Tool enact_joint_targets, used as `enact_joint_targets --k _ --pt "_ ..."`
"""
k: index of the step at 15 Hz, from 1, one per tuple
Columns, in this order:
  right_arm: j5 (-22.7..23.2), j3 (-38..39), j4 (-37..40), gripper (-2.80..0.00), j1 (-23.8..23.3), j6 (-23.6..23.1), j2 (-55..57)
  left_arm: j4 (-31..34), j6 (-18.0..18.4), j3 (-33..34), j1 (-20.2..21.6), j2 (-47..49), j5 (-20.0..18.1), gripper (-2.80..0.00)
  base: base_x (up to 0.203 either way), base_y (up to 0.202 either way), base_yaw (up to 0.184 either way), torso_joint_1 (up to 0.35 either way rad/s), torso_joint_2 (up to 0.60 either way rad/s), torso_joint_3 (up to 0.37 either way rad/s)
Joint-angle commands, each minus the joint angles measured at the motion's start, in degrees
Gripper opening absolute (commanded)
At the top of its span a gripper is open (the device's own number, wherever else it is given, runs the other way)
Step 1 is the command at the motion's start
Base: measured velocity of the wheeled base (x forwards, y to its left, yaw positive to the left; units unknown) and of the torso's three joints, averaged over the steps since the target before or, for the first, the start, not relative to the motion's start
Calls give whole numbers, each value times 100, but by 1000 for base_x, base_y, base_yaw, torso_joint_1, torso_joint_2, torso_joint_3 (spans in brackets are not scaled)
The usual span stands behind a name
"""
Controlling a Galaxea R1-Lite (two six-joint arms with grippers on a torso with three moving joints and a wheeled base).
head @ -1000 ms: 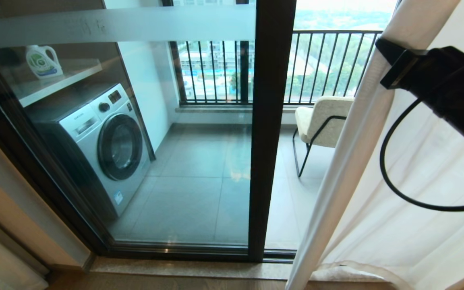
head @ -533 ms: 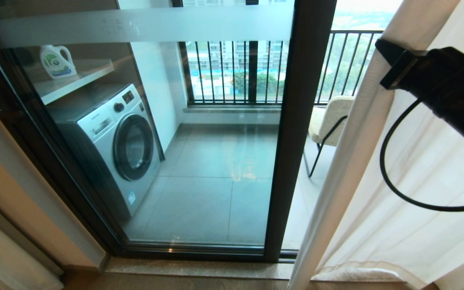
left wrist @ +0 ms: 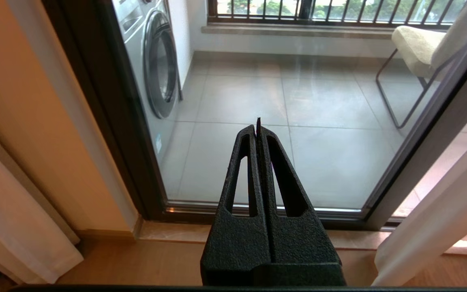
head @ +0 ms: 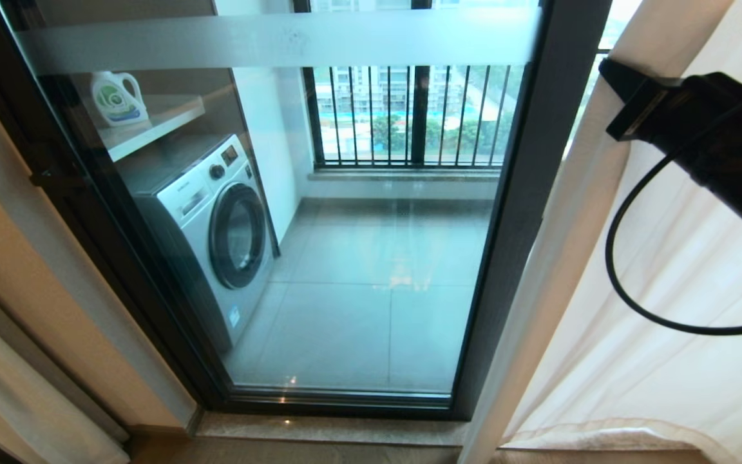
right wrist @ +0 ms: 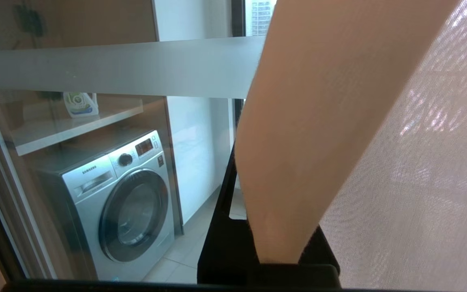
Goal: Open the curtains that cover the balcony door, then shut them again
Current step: Close the inner curtains on both sides
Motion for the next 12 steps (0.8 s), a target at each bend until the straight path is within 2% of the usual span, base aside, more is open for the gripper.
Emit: enact_joint_targets --k 1,12 --pt "5 -11 -36 -280 2 0 10 -5 -4 1 2 -2 -3 -280 0 185 1 -1 2 2" --pt "5 -2 -19 -280 11 0 -16 -5 5 1 2 -2 -3 -280 0 190 2 1 2 2"
